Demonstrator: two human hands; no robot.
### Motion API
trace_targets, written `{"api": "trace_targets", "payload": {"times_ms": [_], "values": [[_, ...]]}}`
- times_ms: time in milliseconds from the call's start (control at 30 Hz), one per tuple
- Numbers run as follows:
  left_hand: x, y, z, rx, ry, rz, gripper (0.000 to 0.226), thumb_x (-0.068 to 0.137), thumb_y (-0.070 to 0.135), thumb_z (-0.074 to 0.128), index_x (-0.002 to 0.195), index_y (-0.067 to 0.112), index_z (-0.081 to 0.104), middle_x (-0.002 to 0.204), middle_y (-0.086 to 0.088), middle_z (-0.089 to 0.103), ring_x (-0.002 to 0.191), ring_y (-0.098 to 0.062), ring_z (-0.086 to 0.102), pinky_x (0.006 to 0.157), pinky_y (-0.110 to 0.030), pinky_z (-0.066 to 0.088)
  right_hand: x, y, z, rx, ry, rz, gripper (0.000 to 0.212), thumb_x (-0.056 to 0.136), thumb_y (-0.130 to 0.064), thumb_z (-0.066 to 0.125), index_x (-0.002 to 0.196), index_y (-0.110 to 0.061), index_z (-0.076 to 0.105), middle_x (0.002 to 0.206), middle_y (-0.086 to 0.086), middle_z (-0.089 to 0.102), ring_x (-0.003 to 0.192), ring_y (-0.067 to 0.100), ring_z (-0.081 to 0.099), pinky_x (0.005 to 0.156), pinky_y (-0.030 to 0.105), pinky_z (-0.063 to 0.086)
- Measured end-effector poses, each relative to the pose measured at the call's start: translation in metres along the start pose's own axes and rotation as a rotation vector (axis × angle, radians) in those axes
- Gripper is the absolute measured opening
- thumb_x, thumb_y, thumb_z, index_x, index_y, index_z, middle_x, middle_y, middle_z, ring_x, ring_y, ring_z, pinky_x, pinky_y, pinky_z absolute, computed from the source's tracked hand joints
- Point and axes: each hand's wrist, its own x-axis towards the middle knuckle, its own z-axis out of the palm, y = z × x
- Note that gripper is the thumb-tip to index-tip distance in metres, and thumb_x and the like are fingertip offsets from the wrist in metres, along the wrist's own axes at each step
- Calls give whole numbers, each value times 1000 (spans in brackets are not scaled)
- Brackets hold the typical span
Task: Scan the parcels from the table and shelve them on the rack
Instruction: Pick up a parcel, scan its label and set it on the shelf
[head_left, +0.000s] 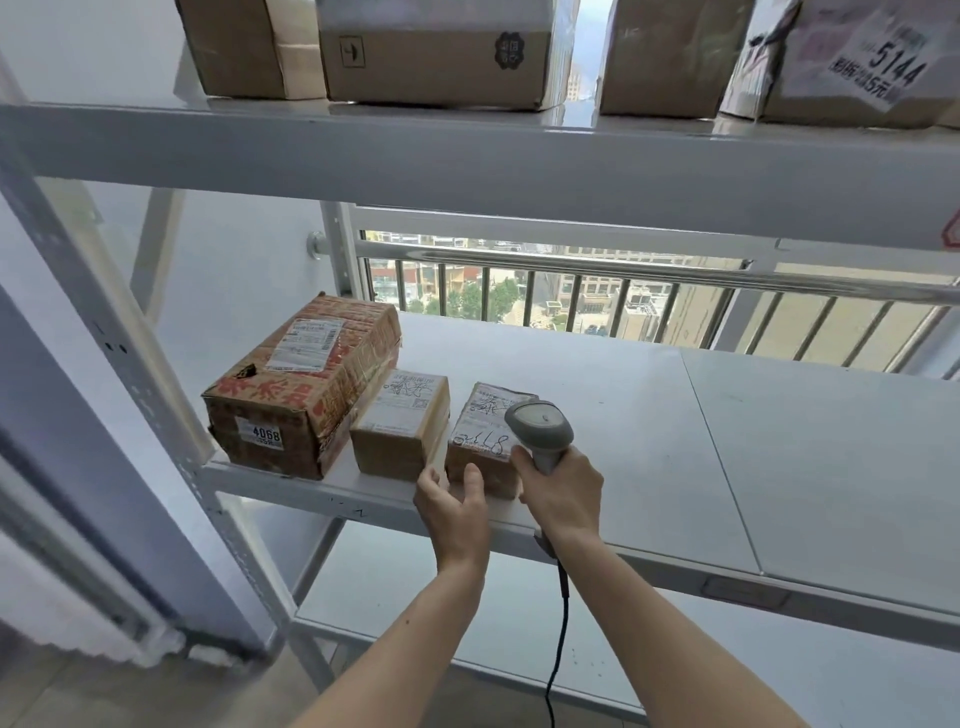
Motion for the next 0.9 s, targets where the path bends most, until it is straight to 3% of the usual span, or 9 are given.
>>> {"api": "trace_targets", "payload": {"times_ms": [100,200,333,433,633,733,900], "values": [[-14,-3,-5,43,40,58,42,97,27,61,131,9,44,130,-7,43,123,-31,51,104,-46,49,-5,8,-6,6,19,-17,33,80,-54,71,84,-22,63,80,-1,74,74,26,74,76,38,58],[-32,-7,-6,116,-41,144,27,99,24,59,122,12,50,123,-5,48,109,-24,56,87,-30,52,-10,18,-18,-15,56,-23,30,81,-50,70,79,-21,61,74,-1,72,70,25,73,75,38,58],[-52,-11,6,277,-212,317,20,100,23,57,118,14,55,115,0,50,94,-6,55,71,-11,43,-21,35,-45,-20,130,-5,28,84,-45,71,81,-19,62,71,-1,72,69,23,72,71,33,57],[-66,-19,28,326,-343,465,12,99,19,59,109,12,61,110,1,49,92,-13,57,75,-21,48,-33,49,-77,-35,204,24,27,86,-41,72,83,-16,64,71,-1,71,69,19,71,61,22,49],[-110,-39,86,355,-587,616,10,96,23,64,104,17,62,107,6,51,95,-16,60,76,-34,55,-58,96,-153,-44,380,138,25,87,-44,72,85,-19,66,76,-3,73,72,19,73,69,30,56],[-143,-45,115,318,-697,715,16,93,29,61,102,17,63,105,7,53,94,-16,59,77,-34,54,-78,118,-193,-39,488,191,25,87,-45,71,90,-20,67,82,-3,75,75,19,73,71,32,57],[-216,-50,162,265,-943,716,12,94,15,67,105,14,62,106,9,53,100,-15,59,82,-27,47,-117,154,-262,-51,685,294,26,86,-43,72,73,-27,57,71,-5,71,70,20,72,69,39,59]]}}
